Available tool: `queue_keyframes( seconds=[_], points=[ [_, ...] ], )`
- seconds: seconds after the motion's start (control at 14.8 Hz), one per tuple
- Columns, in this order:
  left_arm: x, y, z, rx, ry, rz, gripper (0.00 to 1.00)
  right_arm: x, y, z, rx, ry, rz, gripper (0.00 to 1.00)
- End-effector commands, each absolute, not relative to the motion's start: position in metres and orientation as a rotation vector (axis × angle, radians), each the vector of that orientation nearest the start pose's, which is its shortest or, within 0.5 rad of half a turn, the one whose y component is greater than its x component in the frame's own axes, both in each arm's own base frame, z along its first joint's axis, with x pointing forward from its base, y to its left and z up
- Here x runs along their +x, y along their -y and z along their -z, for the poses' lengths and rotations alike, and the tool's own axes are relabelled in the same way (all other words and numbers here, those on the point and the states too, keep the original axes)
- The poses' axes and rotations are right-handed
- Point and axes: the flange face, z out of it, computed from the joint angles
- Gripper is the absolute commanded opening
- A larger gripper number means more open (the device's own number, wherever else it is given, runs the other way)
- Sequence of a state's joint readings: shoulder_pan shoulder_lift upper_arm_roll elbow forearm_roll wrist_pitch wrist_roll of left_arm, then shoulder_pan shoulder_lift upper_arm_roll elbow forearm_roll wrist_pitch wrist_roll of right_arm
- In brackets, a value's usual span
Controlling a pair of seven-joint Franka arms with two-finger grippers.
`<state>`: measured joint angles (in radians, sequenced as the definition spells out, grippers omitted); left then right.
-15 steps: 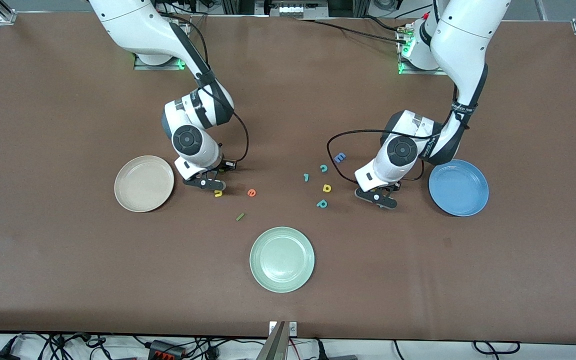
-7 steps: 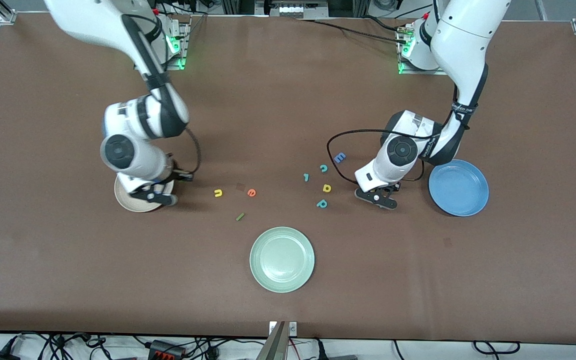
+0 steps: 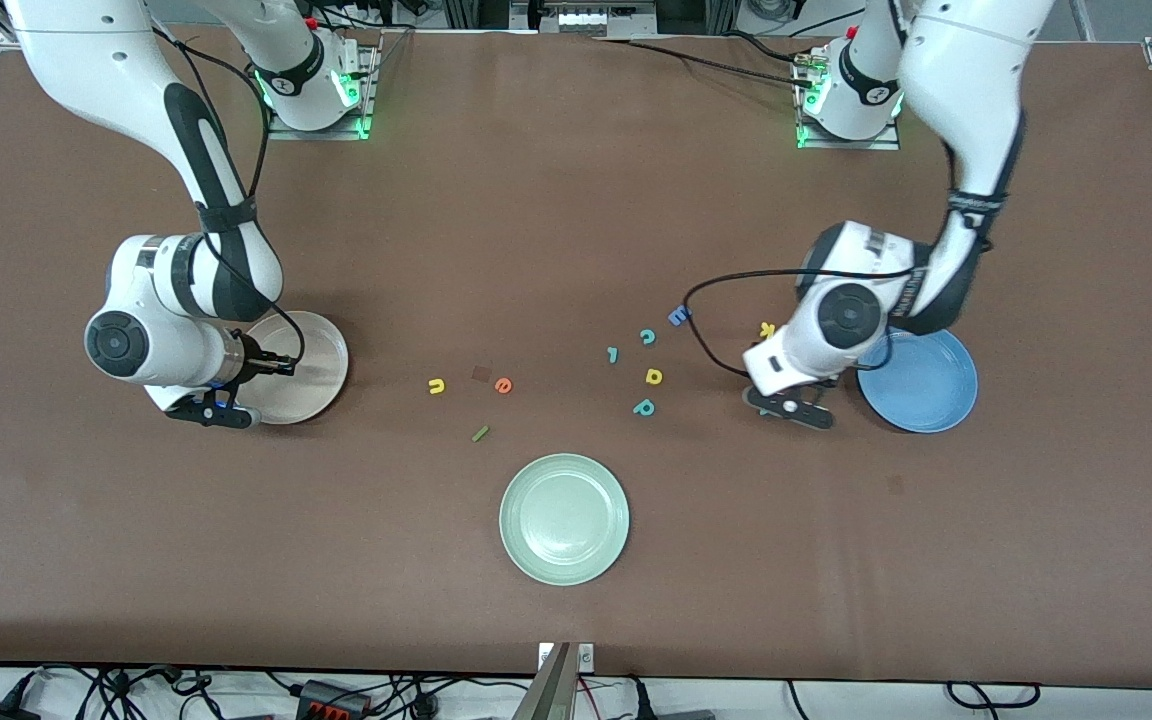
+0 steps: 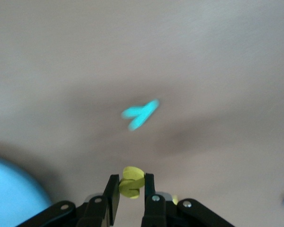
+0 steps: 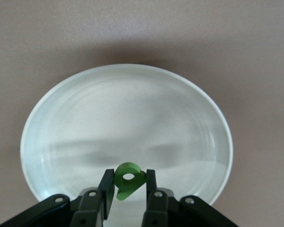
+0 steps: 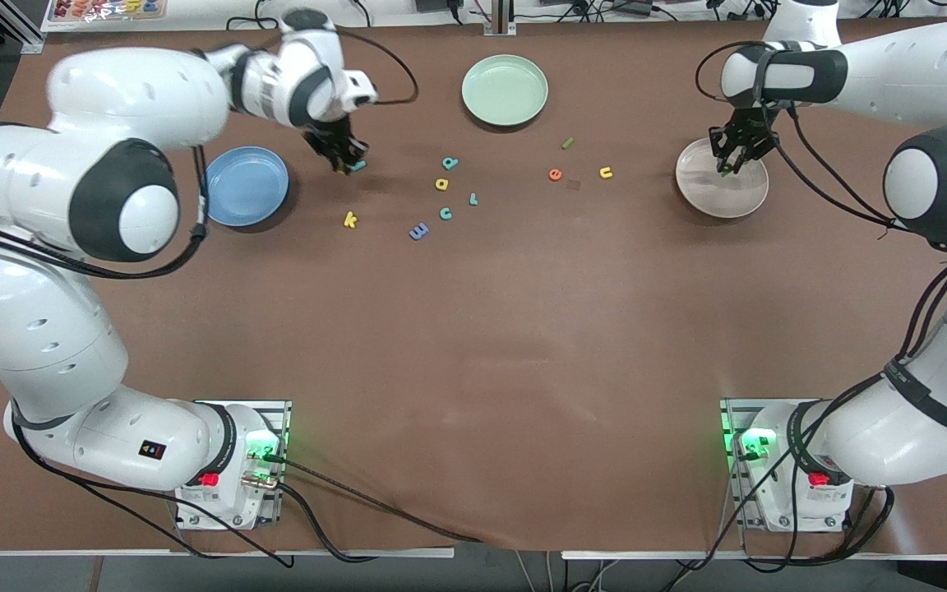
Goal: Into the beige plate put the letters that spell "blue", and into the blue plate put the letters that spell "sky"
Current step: 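Place green g on the white plate while the left gripper places z, then grasp yellow u with the right gripper while the left gripper grasps yellow k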
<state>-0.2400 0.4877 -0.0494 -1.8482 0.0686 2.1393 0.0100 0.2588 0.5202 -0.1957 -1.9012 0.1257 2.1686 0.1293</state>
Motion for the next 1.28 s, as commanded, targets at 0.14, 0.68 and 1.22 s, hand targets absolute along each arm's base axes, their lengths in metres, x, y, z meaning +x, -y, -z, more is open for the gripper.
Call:
queue_keyframes(
  seconds=[0.14,0.68,1.22],
  points=[
    [0.617,0.062,-0.267,-3.024,-0.547,-0.459,0.11,0.630,-0.066,-0.242,-3.147,-0.183,-0.246,1.00],
    [0.608,0.025,-0.242,-3.051,-0.567,-0.540,1.00,0.646,-0.176,-0.244,-3.160,-0.056,-0.149,1.00],
    [0.526,0.151,-0.216,-3.121,-0.221,-0.364,1.00,0.613,-0.262,-0.200,-3.171,0.047,-0.189,1.00]
  ],
)
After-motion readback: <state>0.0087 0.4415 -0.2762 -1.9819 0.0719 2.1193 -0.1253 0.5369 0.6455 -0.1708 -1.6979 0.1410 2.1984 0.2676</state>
